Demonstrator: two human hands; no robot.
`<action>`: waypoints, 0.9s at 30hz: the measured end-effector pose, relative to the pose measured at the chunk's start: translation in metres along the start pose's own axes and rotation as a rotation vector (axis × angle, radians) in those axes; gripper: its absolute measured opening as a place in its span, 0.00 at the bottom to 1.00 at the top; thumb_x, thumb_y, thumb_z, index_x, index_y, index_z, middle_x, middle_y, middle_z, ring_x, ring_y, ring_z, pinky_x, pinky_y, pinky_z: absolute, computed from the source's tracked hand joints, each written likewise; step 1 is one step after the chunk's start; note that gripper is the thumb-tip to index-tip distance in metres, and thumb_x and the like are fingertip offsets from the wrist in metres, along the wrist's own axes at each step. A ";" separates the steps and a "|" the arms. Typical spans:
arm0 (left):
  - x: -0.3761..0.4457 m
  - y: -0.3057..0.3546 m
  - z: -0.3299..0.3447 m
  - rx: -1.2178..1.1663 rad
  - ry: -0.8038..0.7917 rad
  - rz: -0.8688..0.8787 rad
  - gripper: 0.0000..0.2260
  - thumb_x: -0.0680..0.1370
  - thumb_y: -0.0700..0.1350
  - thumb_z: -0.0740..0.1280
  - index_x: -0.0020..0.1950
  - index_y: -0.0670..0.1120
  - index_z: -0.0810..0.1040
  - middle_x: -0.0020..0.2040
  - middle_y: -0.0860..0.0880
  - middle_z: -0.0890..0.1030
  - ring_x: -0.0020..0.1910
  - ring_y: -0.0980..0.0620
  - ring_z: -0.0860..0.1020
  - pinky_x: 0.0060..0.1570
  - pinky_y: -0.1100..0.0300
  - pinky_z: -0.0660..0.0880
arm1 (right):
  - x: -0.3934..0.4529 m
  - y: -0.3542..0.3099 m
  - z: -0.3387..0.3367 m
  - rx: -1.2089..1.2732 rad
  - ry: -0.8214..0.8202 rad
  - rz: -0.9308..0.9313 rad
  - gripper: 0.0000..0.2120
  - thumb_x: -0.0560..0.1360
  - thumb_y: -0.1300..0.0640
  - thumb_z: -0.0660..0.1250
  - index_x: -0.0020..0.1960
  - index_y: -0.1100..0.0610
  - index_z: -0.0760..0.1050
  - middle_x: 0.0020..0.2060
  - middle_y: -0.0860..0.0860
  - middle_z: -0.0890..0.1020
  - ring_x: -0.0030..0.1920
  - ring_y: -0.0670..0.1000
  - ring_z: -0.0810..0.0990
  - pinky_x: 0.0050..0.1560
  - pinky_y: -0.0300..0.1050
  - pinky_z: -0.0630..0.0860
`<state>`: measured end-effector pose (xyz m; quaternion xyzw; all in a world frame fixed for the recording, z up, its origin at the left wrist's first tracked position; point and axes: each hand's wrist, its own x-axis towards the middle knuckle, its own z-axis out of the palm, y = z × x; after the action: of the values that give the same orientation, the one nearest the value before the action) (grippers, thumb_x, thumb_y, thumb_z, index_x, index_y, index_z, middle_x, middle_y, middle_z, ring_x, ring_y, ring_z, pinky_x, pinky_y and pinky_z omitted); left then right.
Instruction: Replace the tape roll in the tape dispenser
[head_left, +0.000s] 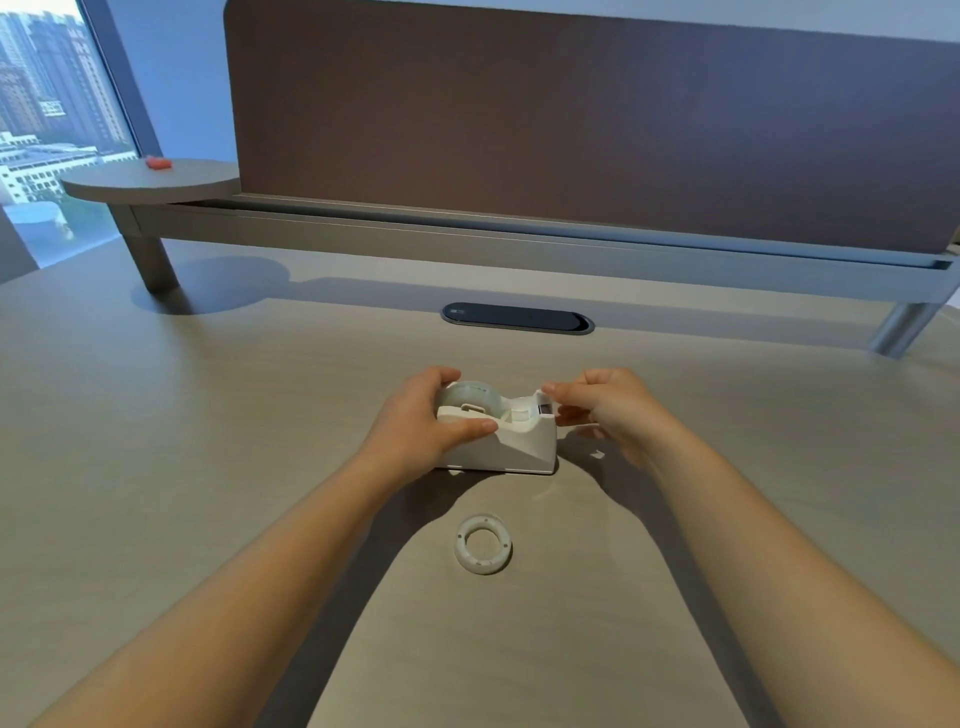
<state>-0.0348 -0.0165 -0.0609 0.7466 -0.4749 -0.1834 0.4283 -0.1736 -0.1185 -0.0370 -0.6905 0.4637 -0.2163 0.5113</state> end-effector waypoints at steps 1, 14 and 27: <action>0.000 0.000 0.000 -0.001 0.001 -0.001 0.27 0.68 0.47 0.70 0.65 0.45 0.66 0.64 0.44 0.72 0.59 0.47 0.71 0.54 0.59 0.68 | 0.001 0.002 0.000 0.011 -0.002 0.017 0.14 0.71 0.55 0.67 0.29 0.56 0.68 0.39 0.55 0.78 0.43 0.53 0.76 0.49 0.49 0.72; 0.002 -0.003 0.002 0.001 -0.020 -0.005 0.27 0.68 0.47 0.70 0.64 0.46 0.67 0.62 0.44 0.73 0.52 0.52 0.69 0.53 0.58 0.69 | 0.008 0.024 -0.004 0.330 -0.208 0.433 0.17 0.68 0.47 0.68 0.34 0.62 0.73 0.23 0.52 0.75 0.16 0.45 0.74 0.17 0.33 0.74; 0.001 -0.003 0.003 0.065 -0.076 -0.003 0.27 0.69 0.49 0.69 0.66 0.47 0.64 0.64 0.45 0.73 0.52 0.52 0.70 0.52 0.58 0.70 | 0.009 0.028 0.004 0.357 -0.110 0.388 0.14 0.72 0.55 0.66 0.34 0.64 0.72 0.28 0.55 0.73 0.15 0.45 0.73 0.17 0.33 0.73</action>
<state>-0.0344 -0.0182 -0.0645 0.7534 -0.4954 -0.1966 0.3852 -0.1783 -0.1261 -0.0657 -0.4982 0.5135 -0.1546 0.6813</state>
